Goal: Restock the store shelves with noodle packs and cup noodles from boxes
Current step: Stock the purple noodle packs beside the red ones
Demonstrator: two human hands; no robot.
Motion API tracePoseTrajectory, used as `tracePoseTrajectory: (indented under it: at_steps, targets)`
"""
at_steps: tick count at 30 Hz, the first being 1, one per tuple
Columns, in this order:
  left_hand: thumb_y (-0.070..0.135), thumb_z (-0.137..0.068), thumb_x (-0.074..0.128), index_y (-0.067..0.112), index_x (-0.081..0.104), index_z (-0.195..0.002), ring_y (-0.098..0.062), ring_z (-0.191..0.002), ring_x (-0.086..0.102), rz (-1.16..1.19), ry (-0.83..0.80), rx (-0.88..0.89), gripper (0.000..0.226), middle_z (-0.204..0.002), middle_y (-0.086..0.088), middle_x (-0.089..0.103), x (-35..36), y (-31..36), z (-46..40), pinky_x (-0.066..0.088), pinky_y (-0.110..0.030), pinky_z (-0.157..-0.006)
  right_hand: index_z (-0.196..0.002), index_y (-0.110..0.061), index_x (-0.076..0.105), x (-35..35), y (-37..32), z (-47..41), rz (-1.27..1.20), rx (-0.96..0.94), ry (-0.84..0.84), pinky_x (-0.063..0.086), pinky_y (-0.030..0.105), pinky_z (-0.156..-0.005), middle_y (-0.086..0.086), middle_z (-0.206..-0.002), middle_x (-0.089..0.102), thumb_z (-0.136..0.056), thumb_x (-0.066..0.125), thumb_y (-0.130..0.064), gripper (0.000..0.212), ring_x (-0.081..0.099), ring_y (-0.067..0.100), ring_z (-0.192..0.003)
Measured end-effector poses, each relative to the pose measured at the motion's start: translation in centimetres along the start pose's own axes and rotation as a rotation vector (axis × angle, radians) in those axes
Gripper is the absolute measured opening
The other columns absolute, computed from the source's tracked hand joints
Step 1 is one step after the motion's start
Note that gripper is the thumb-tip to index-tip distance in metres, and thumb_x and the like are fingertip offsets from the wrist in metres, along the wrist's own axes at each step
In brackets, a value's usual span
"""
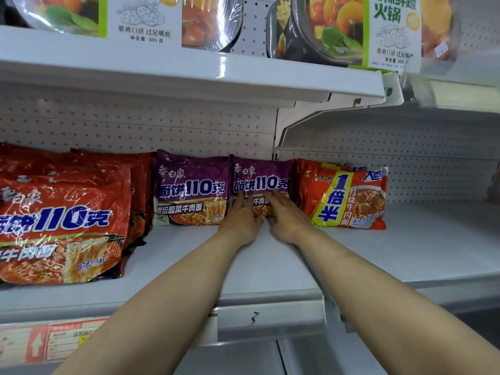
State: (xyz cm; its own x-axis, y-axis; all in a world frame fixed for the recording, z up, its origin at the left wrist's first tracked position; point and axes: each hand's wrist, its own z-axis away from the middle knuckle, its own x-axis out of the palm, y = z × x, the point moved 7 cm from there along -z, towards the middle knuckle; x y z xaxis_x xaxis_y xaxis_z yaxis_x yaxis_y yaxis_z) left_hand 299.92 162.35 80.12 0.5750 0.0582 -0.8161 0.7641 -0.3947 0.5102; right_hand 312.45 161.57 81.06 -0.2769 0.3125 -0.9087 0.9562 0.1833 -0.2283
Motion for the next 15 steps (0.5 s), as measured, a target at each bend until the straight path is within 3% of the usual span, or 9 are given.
tracePoseTrajectory:
  at_steps: [9,15]
  targets:
    - [0.036,-0.103,0.051,0.015,0.023,-0.159,-0.033,-0.152,0.018,0.057,0.118,0.015,0.066,-0.167,-0.013,0.012,-1.0,0.2,0.1,0.023,-0.042,-0.123,-0.159,-0.024,0.026,-1.6,-0.5,0.6,-0.070,0.010,0.114,0.029,0.039,-0.119,0.007,-0.164,0.028,-0.091,0.062,-0.005,0.079,0.028,0.028,-0.149]
    - [0.029,-0.102,0.054,0.012,0.039,-0.150,-0.035,-0.135,0.044,0.082,0.249,0.063,0.053,-0.150,-0.018,0.041,-1.8,0.8,0.5,0.039,-0.040,-0.108,-0.157,-0.022,0.032,-2.0,-0.6,1.1,-0.098,0.012,0.157,0.036,0.039,-0.115,0.007,-0.160,0.036,-0.089,0.058,-0.001,0.075,0.036,0.029,-0.145]
